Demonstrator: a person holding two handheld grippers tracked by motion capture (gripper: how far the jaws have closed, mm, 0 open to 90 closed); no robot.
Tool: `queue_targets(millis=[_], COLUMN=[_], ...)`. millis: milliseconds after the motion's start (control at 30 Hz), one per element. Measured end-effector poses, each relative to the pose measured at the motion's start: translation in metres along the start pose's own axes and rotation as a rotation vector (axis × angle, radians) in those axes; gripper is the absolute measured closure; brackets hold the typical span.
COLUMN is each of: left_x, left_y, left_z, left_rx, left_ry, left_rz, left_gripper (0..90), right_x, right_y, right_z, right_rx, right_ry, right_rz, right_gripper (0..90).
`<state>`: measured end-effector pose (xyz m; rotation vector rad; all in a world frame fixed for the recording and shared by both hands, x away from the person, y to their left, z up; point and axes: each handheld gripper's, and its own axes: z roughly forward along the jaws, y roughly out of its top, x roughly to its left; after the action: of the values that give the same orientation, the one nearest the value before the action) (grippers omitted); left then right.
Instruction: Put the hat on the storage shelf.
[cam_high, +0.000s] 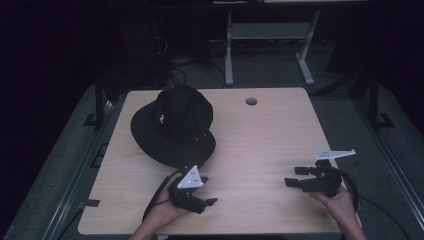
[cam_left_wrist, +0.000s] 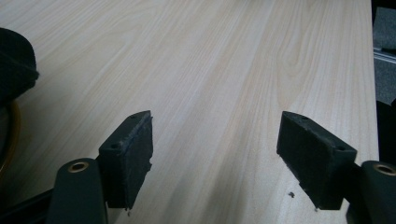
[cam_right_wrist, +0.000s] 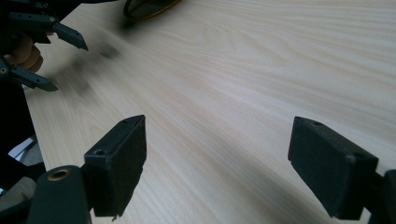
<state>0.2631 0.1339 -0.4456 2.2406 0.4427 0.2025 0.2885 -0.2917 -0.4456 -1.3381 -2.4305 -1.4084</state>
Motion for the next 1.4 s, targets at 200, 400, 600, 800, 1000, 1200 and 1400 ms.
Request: queue_targets(millis=[200,400,600,800,1000,1200,1400], left_x=[0.0,0.001,0.002,0.002,0.003,0.003,0.003], left_y=[0.0,0.0,0.0,-0.001,-0.001,-0.001,0.0], left_z=[0.0,-0.001,-0.002,-0.002,-0.002,-0.002,0.0], left_rx=[0.004,0.003,0.004,0.006,0.004,0.004,0.001], left_ry=[0.0,0.007,0.01,0.011,0.01,0.014,0.015], left_rz=[-0.004,-0.004,-0.009,-0.01,-0.014,-0.017,-0.024], left_gripper=[24.4,22.1,20.6,20.3,20.3,20.4,20.4], right_x=[0.0,0.002,0.006,0.008,0.008,0.006,0.009], right_y=[-0.011,-0.024,-0.036,-0.046,-0.058,-0.062,-0.068], right_z=[-0.003,-0.008,-0.012,-0.015,-0.019,-0.024,-0.027], right_rx=[-0.018,-0.024,-0.024,-0.039,-0.053,-0.081,-0.095], right_ry=[-0.006,-0.018,-0.034,-0.029,-0.033,-0.036,-0.047], right_rz=[0.005,0.017,0.009,0.019,0.039,0.05,0.04], right_gripper=[18.5,18.1,17.8,17.8,17.9,17.9,17.9])
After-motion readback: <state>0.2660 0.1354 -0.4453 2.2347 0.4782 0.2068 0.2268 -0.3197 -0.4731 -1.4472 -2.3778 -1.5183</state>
